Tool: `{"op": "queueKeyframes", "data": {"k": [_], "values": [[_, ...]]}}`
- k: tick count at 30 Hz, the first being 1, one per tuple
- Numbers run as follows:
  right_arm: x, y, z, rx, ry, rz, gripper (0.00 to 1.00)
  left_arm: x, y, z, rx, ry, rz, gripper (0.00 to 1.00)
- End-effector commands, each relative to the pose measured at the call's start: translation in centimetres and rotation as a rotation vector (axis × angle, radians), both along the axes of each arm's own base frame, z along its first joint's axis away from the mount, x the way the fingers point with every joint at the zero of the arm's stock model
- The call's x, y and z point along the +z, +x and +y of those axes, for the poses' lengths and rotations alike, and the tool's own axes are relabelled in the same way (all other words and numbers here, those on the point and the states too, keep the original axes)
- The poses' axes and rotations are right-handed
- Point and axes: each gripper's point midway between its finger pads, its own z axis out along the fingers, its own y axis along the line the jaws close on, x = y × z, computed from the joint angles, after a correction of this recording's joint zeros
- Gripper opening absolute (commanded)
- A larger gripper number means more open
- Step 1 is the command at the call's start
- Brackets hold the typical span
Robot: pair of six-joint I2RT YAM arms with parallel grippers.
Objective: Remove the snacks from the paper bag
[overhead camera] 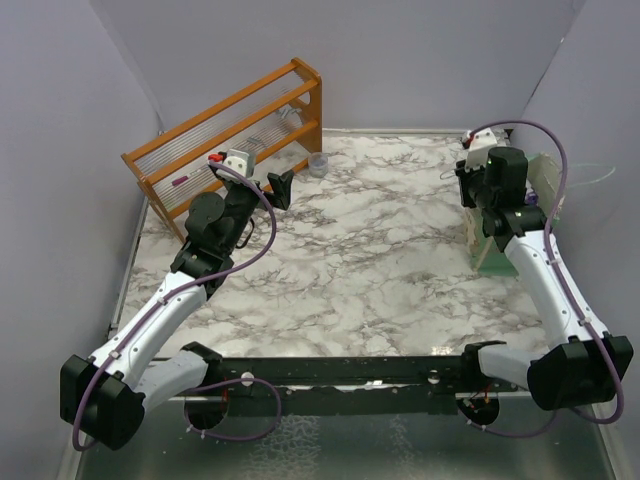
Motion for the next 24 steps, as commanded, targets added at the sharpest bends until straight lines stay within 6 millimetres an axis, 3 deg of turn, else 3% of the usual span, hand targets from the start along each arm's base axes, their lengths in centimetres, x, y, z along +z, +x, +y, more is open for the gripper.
{"op": "queueKeyframes", "data": {"k": [1, 5, 16, 24], "values": [[0.6, -0.1, 1.8, 0.052, 0.092, 0.044, 0.16, 1.4, -0.2, 0.3, 0.016, -0.009, -0.038, 0.94], [2.0, -0.5, 3.2, 0.088, 0.182, 0.033, 0.02, 1.3, -0.1, 0.3, 0.018, -0.007, -0.032, 0.94], [3.3, -3.3, 8.4, 0.323, 0.373, 0.087, 0.01, 0.8, 0.2, 0.5, 0.036, 0.011, -0.024, 0.93], [4.9, -6.7, 11.5, 0.498, 0.488, 0.124, 0.01, 0.5, 0.5, 0.4, 0.041, 0.028, -0.013, 0.93]]}}
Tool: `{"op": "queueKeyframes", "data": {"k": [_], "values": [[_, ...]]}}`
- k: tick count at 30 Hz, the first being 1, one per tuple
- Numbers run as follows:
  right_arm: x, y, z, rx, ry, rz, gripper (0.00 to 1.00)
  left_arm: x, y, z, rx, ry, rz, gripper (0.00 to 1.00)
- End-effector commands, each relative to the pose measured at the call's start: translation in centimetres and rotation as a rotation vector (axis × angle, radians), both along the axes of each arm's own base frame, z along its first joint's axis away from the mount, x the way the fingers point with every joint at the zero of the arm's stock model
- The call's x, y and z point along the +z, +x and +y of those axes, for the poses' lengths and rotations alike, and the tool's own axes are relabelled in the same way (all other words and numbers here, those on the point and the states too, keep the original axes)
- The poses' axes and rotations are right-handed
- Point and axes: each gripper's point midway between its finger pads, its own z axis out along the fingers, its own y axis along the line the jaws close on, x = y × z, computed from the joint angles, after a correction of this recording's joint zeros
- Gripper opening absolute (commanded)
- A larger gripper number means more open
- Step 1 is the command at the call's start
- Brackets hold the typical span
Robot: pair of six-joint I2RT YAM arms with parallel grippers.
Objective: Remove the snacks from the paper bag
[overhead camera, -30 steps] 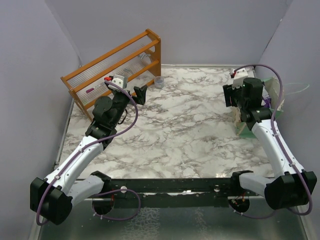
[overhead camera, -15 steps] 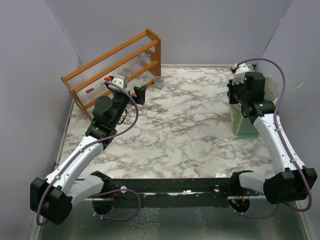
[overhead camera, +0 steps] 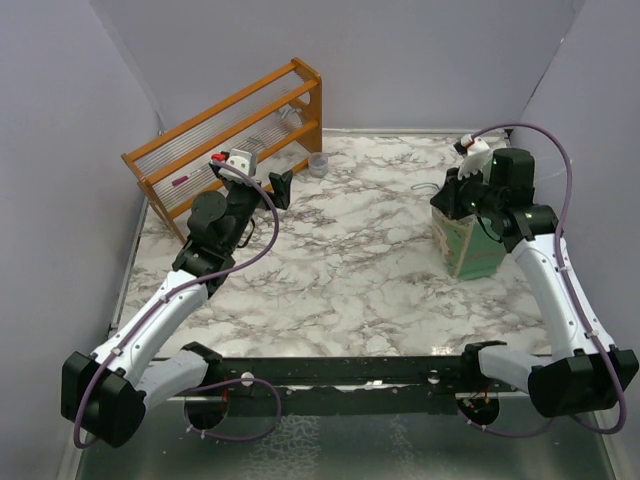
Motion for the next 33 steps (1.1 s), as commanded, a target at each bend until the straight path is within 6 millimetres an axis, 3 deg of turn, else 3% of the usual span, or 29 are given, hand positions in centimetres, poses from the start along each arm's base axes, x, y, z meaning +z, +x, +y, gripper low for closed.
{"op": "queueKeyframes", "data": {"k": [1, 9, 14, 20, 23, 26, 30, 33], "values": [[4.8, -3.2, 4.1, 0.209, 0.175, -0.054, 0.01, 1.0, 0.1, 0.1, 0.014, 0.004, -0.016, 0.93], [6.9, -6.1, 8.8, 0.368, 0.338, -0.026, 0.01, 0.6, 0.4, 0.4, 0.037, 0.028, -0.004, 0.93], [8.9, -8.1, 14.7, 0.469, 0.420, -0.045, 0.01, 0.6, 0.5, 1.0, 0.070, 0.036, 0.005, 0.92], [8.6, -9.8, 22.6, 0.540, 0.480, 0.014, 0.01, 1.1, -0.8, 2.2, 0.118, 0.012, 0.105, 0.91], [7.9, -11.4, 26.6, 0.603, 0.468, 0.016, 0.01, 0.9, -3.7, 3.9, 0.162, -0.068, 0.248, 0.91], [6.7, -12.1, 29.0, 0.632, 0.446, 0.030, 0.03, 2.0, -8.1, 5.3, 0.154, -0.175, 0.336, 0.92], [5.6, -12.5, 30.2, 0.659, 0.470, 0.042, 0.12, 4.4, -14.3, 6.2, 0.062, -0.372, 0.362, 0.93], [6.3, -13.3, 30.2, 0.706, 0.482, 0.032, 0.29, 5.2, -17.9, 5.3, -0.069, -0.528, 0.382, 0.93]]}}
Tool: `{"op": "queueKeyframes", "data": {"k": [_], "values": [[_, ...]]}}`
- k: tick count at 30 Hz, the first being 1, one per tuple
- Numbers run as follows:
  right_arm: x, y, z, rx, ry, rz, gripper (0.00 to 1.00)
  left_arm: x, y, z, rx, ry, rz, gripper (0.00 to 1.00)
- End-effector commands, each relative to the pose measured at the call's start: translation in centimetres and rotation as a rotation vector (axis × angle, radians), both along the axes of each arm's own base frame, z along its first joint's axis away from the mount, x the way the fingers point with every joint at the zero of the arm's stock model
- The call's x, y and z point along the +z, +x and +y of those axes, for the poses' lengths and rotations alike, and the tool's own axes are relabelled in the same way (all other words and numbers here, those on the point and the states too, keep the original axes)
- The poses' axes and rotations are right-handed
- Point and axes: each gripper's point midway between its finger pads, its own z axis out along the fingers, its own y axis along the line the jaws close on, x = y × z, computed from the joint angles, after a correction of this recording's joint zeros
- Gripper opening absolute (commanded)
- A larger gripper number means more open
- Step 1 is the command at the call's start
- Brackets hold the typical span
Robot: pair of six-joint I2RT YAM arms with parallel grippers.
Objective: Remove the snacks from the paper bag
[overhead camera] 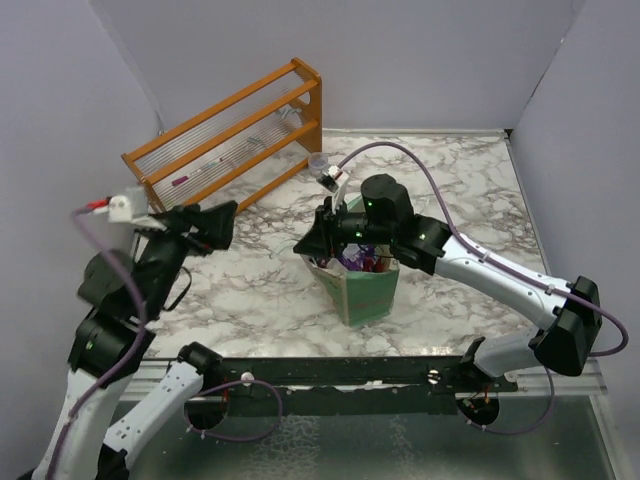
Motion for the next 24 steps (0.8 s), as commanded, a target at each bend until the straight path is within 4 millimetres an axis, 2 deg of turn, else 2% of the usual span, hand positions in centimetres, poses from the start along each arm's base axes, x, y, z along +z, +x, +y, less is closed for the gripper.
{"op": "queueKeyframes", "data": {"k": [1, 3, 6, 8, 11, 14, 18, 21, 24], "values": [[4.0, 0.0, 0.3, 0.009, 0.123, -0.094, 0.36, -2.0, -5.3, -1.8, -0.177, -0.254, 0.153, 0.92], [4.3, -0.4, -0.6, 0.004, 0.120, -0.120, 0.50, -2.0, -6.4, -3.6, -0.289, -0.342, 0.168, 0.91], [5.1, -0.9, -3.4, -0.065, 0.126, -0.188, 0.71, -2.4, -6.7, -5.7, -0.401, -0.428, 0.189, 0.89], [5.2, -0.9, -5.5, -0.140, 0.124, -0.227, 0.84, -3.6, -6.3, -7.2, -0.463, -0.448, 0.224, 0.89], [6.4, -1.5, -8.5, -0.200, 0.140, -0.301, 0.94, -6.5, -5.5, -9.4, -0.538, -0.456, 0.322, 0.87], [7.8, -2.4, -11.0, -0.243, 0.154, -0.359, 0.99, -8.8, -5.2, -10.7, -0.587, -0.437, 0.398, 0.87], [9.3, -3.5, -14.0, -0.286, 0.185, -0.438, 0.99, -10.5, -5.2, -9.7, -0.533, -0.373, 0.407, 0.90], [10.0, -4.0, -15.5, -0.315, 0.207, -0.488, 0.99, -12.1, -5.4, -9.8, -0.532, -0.369, 0.432, 0.93], [10.4, -4.2, -16.2, -0.325, 0.220, -0.533, 0.99, -12.7, -5.7, -11.4, -0.645, -0.430, 0.419, 0.89]]}}
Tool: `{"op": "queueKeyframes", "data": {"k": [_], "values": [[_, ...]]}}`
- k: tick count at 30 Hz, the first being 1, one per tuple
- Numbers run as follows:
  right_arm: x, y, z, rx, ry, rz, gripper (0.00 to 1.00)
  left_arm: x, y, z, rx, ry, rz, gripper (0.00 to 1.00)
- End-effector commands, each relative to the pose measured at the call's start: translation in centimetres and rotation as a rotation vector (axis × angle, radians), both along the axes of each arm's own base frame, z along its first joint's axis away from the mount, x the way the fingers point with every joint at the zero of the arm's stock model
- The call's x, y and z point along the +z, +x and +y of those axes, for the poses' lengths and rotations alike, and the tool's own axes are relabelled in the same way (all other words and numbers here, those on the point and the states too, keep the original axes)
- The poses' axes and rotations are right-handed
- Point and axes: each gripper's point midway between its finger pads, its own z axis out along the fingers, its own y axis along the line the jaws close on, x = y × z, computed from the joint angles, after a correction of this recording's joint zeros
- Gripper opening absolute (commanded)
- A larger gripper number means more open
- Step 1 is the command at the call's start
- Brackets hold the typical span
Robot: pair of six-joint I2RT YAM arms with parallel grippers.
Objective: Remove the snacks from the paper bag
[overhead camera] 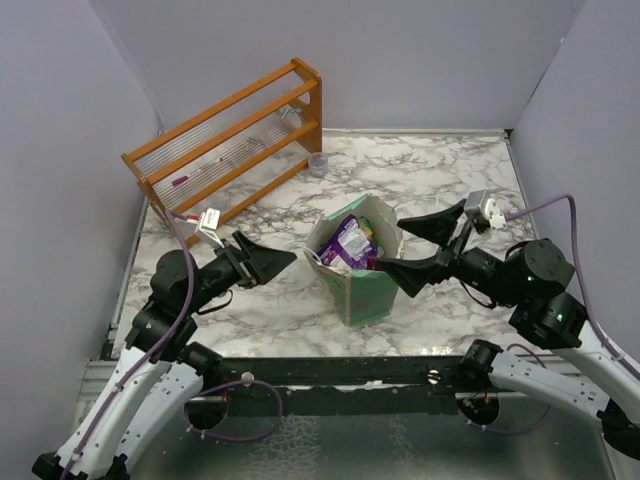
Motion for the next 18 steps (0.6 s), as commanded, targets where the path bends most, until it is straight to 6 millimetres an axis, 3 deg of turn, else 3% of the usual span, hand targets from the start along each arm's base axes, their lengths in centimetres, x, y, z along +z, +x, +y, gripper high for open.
{"op": "queueKeyframes", "data": {"k": [1, 10, 14, 18], "values": [[-1.1, 0.8, -1.1, -0.068, -0.046, -0.053, 0.99, -0.6, -0.8, -1.9, -0.129, -0.082, -0.032, 0.88], [-2.1, 0.8, -1.0, -0.060, -0.094, -0.044, 0.99, 0.8, 0.5, -2.1, -0.117, -0.035, -0.138, 0.91], [-1.6, 0.4, -1.2, -0.051, -0.082, -0.051, 0.99, 0.9, 1.7, -1.3, -0.050, 0.030, -0.146, 0.92], [-1.6, 0.4, -1.6, -0.068, -0.075, -0.053, 0.99, 3.3, 1.0, -2.1, -0.105, -0.039, -0.212, 0.92]]}}
